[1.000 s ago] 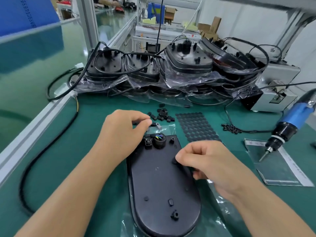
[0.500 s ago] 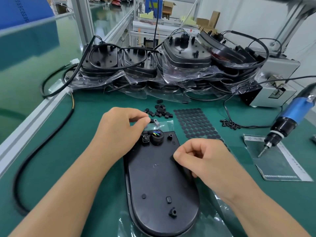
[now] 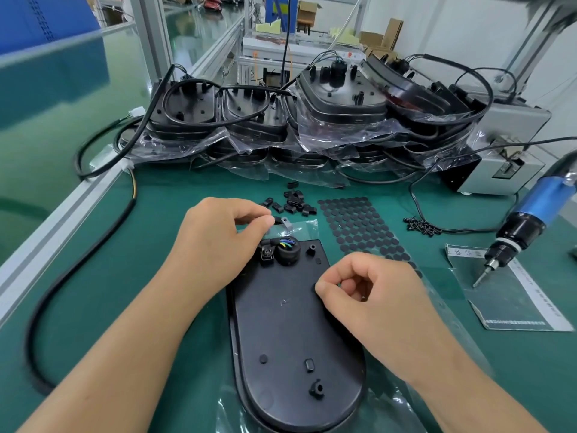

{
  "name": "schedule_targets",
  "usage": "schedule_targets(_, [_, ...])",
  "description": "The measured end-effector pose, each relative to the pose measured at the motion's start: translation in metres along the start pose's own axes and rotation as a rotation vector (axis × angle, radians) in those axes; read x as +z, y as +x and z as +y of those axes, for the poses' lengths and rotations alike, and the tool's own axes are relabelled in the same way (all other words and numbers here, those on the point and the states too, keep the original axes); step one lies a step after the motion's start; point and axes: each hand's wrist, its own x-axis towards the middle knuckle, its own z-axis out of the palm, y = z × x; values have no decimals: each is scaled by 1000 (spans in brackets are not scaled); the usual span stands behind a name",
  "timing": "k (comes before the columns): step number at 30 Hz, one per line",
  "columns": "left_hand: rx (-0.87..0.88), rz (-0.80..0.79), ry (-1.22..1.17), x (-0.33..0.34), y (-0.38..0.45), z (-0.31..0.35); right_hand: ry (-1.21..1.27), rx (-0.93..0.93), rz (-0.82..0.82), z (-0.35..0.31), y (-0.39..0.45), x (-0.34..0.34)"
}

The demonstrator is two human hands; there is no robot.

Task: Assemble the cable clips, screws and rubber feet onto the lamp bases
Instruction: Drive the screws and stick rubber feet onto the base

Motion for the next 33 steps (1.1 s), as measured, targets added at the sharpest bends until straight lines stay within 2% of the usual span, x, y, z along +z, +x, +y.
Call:
schedule_targets(6, [-2,-11,-7,1,-1,1,-23,14,-15,3,5,1])
schedule_targets(10, [-8,-29,-25,-2,-2,2,54,112,-97,5,15,-2])
schedule_targets(15, [-55,-139,24,-26,-7,2,135,194,-127,11,20,-3])
schedule_targets(17, [-109,-85,151,-44,-9,-8,158,178,-120,11,19,-6])
schedule_targets(18, [-169,-26,287,-55,-10,-17,187,174,-110,12,18,-8])
schedule_targets(20, [-353,60,640,-78,-13,-39,252,162,-78,11,17,-11])
schedule_targets(22, [-543,53,820,-95,-19,-57,270,139,-52,9,15,-12])
schedule_targets(24, [-652,30,830,-103,-26,-67,253,117,-40,6,13,-10])
schedule_targets(28, [-687,80,752,-113,-31,-77,195,88,-6,-2,11,-4])
schedule_targets(33, [-589,86,735,-118,-33,-76,-5,11,69,-2,1,-5])
